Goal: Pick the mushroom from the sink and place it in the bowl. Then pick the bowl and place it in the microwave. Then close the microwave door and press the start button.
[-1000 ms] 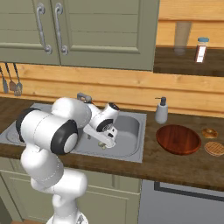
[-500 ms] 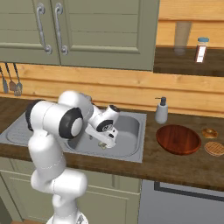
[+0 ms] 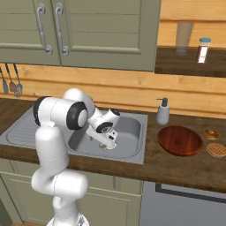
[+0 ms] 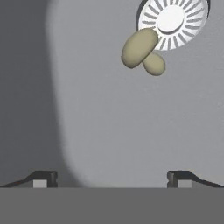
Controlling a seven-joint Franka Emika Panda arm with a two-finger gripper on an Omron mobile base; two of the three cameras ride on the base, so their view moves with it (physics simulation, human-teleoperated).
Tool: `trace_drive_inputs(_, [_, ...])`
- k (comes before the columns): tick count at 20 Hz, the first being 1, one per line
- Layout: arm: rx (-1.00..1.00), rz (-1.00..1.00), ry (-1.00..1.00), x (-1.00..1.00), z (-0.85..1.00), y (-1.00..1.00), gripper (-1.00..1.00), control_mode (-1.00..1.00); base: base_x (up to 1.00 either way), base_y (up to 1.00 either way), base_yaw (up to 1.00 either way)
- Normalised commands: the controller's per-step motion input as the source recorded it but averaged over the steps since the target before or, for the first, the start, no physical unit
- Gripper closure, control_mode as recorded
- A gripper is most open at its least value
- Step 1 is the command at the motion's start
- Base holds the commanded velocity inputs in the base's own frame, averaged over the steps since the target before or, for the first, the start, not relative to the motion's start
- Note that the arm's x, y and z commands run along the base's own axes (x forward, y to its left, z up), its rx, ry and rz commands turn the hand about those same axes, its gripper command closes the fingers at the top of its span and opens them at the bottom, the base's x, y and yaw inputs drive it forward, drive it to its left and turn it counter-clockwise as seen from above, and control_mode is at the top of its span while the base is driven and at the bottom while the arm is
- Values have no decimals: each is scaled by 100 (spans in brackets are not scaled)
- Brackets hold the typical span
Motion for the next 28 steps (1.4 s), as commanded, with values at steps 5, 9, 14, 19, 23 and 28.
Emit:
trace_drive_inputs(5, [1, 0, 4, 35, -28, 0, -100, -100, 0, 0, 0])
trace_drive_inputs(9, [0, 0, 5, 20, -31, 0, -100, -100, 0, 0, 0])
trace_drive_inputs(14, [0, 0, 3, 36, -23, 0, -100, -100, 0, 0, 0])
trace_drive_inputs(19, [0, 0, 3, 37, -23, 0, -100, -100, 0, 0, 0])
trace_drive_inputs(23, [0, 0, 6, 41, -26, 0, -100, -100, 0, 0, 0])
trace_drive_inputs(28, [0, 0, 3, 20, -26, -6, -100, -100, 0, 0, 0])
